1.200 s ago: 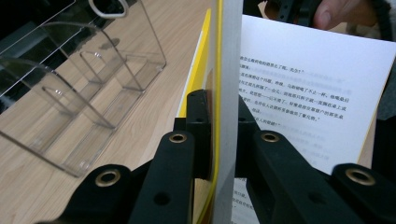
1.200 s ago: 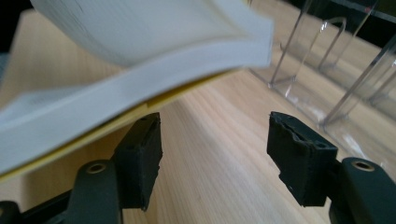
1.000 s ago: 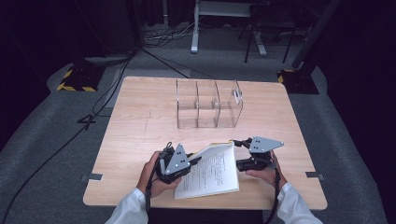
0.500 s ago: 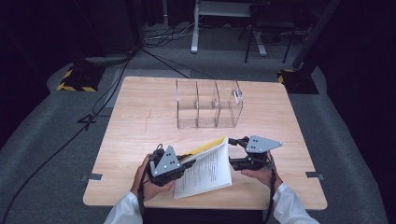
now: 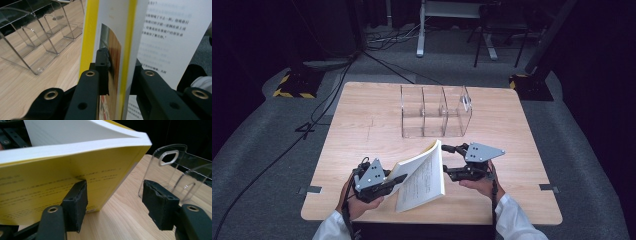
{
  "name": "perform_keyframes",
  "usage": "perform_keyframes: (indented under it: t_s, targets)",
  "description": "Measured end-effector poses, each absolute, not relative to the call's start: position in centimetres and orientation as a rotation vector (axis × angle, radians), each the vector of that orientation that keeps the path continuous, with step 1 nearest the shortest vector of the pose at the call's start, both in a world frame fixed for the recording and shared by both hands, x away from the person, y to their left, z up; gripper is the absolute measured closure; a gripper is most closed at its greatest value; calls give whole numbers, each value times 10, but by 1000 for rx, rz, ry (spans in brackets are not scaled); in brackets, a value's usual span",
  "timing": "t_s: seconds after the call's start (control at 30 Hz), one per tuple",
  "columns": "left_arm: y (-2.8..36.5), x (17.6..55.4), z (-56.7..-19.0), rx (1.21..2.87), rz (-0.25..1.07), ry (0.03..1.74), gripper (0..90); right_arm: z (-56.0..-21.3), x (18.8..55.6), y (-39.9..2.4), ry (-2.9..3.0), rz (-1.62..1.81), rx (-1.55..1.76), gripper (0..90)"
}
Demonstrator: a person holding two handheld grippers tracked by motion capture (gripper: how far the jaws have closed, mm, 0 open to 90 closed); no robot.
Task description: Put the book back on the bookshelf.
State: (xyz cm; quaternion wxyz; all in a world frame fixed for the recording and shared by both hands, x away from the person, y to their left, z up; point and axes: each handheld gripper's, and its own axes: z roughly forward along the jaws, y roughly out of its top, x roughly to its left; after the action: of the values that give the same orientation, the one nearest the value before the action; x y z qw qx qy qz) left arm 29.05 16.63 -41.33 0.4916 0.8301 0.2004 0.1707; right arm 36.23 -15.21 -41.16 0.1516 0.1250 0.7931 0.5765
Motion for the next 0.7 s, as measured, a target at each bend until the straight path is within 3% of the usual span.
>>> perform_keyframes:
  t_s: [0.47,0.7]
  targets:
    - [185,294,-430,1987,347,493,751,-411,364,-115,2328,1619,342,344]
    - [185,300,-434,1952,288,472,791,-415,364,-113,2339,1634,360,343]
